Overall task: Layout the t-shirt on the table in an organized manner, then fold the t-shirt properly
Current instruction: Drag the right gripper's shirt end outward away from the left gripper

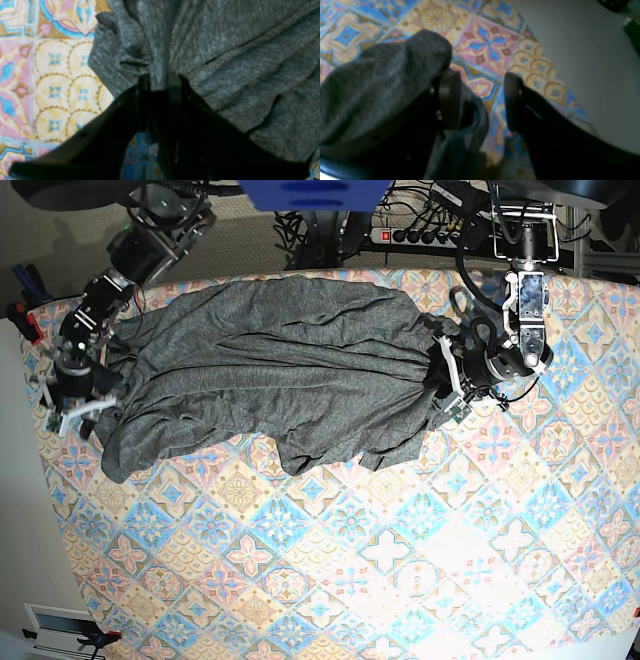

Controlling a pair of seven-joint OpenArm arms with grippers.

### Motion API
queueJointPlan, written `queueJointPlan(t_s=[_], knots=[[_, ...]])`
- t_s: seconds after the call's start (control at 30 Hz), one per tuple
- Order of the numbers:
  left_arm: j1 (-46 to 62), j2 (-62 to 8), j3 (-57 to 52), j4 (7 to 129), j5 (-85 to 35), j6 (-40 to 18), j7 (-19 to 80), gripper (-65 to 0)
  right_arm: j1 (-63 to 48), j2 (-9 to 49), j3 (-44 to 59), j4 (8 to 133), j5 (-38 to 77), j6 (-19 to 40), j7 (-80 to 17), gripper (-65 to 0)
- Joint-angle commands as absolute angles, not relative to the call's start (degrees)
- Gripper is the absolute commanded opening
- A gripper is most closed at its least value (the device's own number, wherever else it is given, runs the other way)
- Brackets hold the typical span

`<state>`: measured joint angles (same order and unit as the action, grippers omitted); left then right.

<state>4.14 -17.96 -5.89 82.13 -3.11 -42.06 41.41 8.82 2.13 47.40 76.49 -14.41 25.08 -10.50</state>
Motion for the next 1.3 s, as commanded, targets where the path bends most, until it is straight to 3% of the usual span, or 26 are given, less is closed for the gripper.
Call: queueJointPlan(t_s=[0.0, 0.4, 1.1, 1.27], knots=[[6.5, -18.9, -5.7, 80.1, 8.6, -40.0, 55.5, -52.8, 10.2, 2.0, 48.2, 77.8, -13.3, 26.0, -8.9, -38.8], [7.4, -19.0, -5.7, 80.1, 8.6, -40.0, 55.3, -52.8, 10.3, 0.9, 57.0, 73.5, -13.2, 27.9, -9.0, -38.8], [7.4, -19.0, -5.7, 80.1, 8.6, -40.0, 55.3, -52.8, 10.2, -0.1, 56.6, 72.1, -13.5, 30.6, -13.1, -38.8], [7.3, -19.0, -5.7, 80.5, 8.6, -40.0, 55.3, -52.8, 7.8, -0.8, 50.5, 72.3, -13.6, 30.6, -13.1, -38.9]])
